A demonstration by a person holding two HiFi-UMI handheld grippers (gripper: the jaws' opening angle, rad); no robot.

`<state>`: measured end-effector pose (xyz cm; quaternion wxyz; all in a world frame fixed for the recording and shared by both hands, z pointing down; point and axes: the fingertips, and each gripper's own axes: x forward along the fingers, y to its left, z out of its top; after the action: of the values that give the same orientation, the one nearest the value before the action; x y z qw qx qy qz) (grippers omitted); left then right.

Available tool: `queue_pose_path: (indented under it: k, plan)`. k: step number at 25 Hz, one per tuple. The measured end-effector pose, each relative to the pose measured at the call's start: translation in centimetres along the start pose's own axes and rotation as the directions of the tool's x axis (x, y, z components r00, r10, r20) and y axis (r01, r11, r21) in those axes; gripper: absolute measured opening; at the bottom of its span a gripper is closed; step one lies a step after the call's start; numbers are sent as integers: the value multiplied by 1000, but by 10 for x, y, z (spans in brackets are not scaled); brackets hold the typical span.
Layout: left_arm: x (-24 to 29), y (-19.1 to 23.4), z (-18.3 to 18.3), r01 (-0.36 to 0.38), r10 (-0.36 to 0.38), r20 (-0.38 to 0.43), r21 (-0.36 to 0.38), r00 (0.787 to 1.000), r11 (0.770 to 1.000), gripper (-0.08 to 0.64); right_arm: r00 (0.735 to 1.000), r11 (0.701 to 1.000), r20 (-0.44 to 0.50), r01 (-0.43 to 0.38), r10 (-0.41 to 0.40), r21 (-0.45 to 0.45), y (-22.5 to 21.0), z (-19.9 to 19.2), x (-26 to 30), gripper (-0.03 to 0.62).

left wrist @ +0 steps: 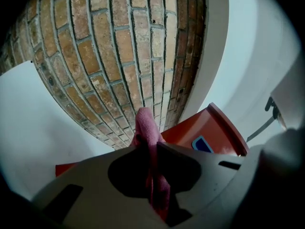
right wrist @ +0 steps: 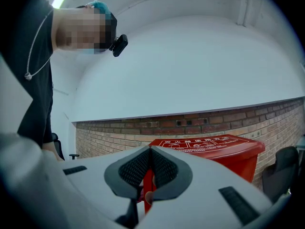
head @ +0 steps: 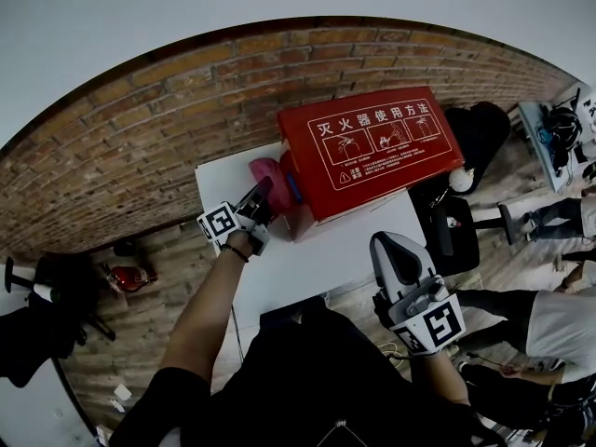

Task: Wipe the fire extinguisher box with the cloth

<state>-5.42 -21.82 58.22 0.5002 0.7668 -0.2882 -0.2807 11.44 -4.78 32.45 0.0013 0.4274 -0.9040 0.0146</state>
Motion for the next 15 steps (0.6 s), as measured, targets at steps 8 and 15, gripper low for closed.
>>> queue_pose_path:
  k: [8, 15]
  plan:
    - [-1, 11, -5, -15, 15, -5, -3, 1000, 1000, 89, 1000, 1000, -12, -1, 1, -6, 1, -2, 2, 20]
    - [-4, 26, -10, -51, 52, -17, 23, 999, 998, 89, 1000, 1000, -15, -1, 0, -21, 0, -4, 2, 20]
